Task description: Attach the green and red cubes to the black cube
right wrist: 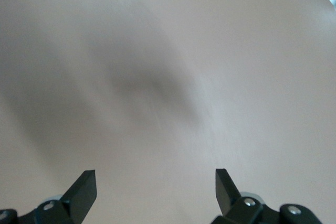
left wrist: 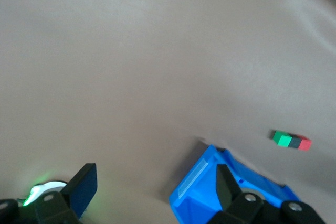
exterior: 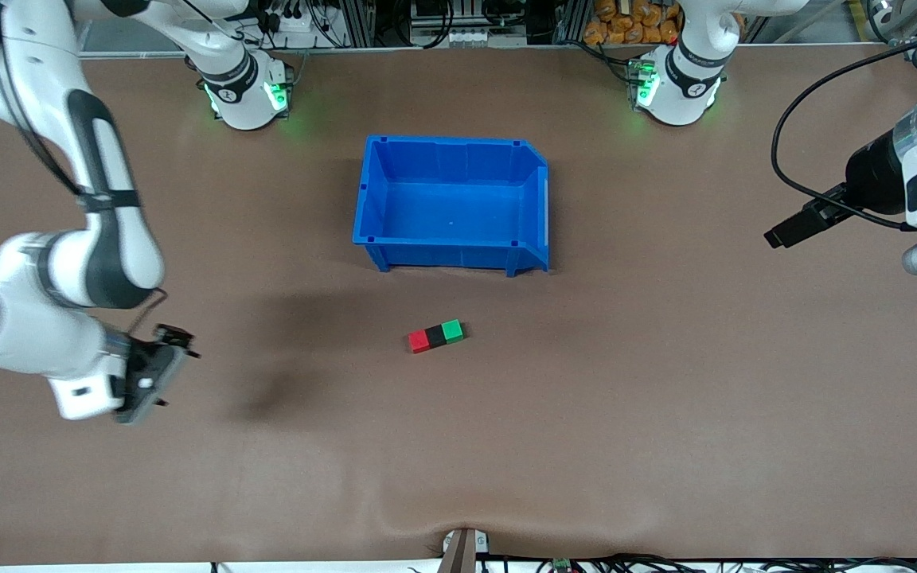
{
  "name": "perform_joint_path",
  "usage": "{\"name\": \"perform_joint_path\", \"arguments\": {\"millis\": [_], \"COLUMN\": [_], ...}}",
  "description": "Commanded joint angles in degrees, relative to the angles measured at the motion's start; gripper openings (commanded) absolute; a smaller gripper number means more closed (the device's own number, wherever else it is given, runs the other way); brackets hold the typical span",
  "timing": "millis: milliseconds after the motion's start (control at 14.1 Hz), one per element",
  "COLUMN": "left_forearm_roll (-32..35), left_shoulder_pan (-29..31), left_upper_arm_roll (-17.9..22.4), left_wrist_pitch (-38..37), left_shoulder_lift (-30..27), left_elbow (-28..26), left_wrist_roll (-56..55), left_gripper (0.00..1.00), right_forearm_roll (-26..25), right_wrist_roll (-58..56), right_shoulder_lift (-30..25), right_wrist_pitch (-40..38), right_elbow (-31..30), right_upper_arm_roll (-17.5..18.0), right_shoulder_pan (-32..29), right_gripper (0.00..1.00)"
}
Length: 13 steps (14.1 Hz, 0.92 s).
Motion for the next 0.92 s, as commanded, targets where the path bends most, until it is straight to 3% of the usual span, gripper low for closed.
{"name": "perform_joint_path", "arguments": {"millis": [0,212,425,566,850], "left_forearm_roll": [-0.7,-1.0,-0.6,-0.3,3.2], "left_shoulder_pan": [1.0,2.5,3.0,3.0,3.3], "left_upper_arm_roll": [0.1,-0.3,-0.1,-0.1,-1.3], "left_wrist_pitch": [0.0,0.2,7.1,9.5,9.4], "left_shoulder_lift": [-2.8,-6.1,-16.7,-22.2,-25.8], "left_elbow": [-1.3,-4.9,-20.2,-27.9,-32.6], "left_wrist_roll": [5.2,10.7,13.4,17.6,22.4], "left_gripper": [1.00,1.00,1.00,1.00,1.00], "right_forearm_roll": [-0.3,-0.7,-1.1,-0.5,-1.6], "right_wrist_roll": [9.5,23.8,31.3,36.2,44.7], "right_shoulder_lift": [-6.8,-12.6,-18.1,-21.2,-27.7], "right_wrist_pitch": [-8.6,-17.8,-25.9,-24.4,-26.1], "right_elbow": [-1.9,-1.9,-2.1,-2.0,-2.9], "right_upper_arm_roll": [0.2,-1.0,-1.3,-1.4,-1.8], "right_shoulder_pan": [-1.8,-1.8,-2.7,-3.5,-0.9], "right_gripper": [1.00,1.00,1.00,1.00,1.00]}}
